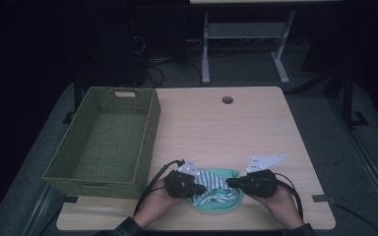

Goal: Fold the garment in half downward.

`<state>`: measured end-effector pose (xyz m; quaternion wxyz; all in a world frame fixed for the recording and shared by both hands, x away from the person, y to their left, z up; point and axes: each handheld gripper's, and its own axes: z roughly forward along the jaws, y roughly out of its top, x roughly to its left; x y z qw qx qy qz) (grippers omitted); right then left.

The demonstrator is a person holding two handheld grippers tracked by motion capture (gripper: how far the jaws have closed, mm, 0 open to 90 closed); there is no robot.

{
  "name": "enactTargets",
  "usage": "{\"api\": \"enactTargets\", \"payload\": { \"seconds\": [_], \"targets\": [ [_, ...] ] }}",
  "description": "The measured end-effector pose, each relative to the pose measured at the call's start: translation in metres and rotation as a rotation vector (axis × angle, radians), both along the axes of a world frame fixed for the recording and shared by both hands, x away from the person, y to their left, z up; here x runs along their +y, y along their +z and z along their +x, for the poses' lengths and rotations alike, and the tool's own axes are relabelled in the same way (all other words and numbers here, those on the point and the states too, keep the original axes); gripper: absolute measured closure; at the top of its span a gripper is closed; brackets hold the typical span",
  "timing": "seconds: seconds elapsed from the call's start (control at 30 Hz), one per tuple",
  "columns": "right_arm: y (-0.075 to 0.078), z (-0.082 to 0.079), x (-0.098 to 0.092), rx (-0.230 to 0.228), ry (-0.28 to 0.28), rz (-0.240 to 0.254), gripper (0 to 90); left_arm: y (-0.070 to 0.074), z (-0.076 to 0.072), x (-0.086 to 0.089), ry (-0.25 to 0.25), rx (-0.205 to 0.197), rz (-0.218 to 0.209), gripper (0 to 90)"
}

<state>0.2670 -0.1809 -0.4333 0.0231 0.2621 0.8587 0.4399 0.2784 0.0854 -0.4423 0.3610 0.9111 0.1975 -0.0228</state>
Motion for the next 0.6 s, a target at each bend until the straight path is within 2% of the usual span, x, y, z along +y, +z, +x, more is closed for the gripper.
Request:
{"api": "enactTargets", "payload": {
  "seconds": [0.17, 0.3, 0.4, 0.5, 0.6],
  "targets": [
    [-0.014, -0.004, 0.005, 0.024, 0.016, -0.053, 89.8, -0.005, -0.002, 0.001, -0.02, 0.024, 0.035, 87.6],
    [-0.022, -0.006, 0.005, 0.045, 0.03, -0.066, 89.9, -0.008, -0.003, 0.002, -0.021, 0.043, 0.05, 87.6],
    [-0.027, -0.009, 0.006, 0.059, 0.04, -0.085, 89.9, -0.009, -0.002, 0.004, -0.016, 0.057, 0.043, 87.5],
    [-0.032, -0.011, 0.007, 0.049, 0.052, -0.101, 89.9, -0.008, -0.002, 0.005, -0.017, 0.054, 0.049, 86.9],
    [-0.028, -0.01, 0.006, 0.044, 0.051, -0.09, 89.9, -0.003, -0.001, 0.007, -0.01, 0.042, 0.044, 86.5]
  ]
}}
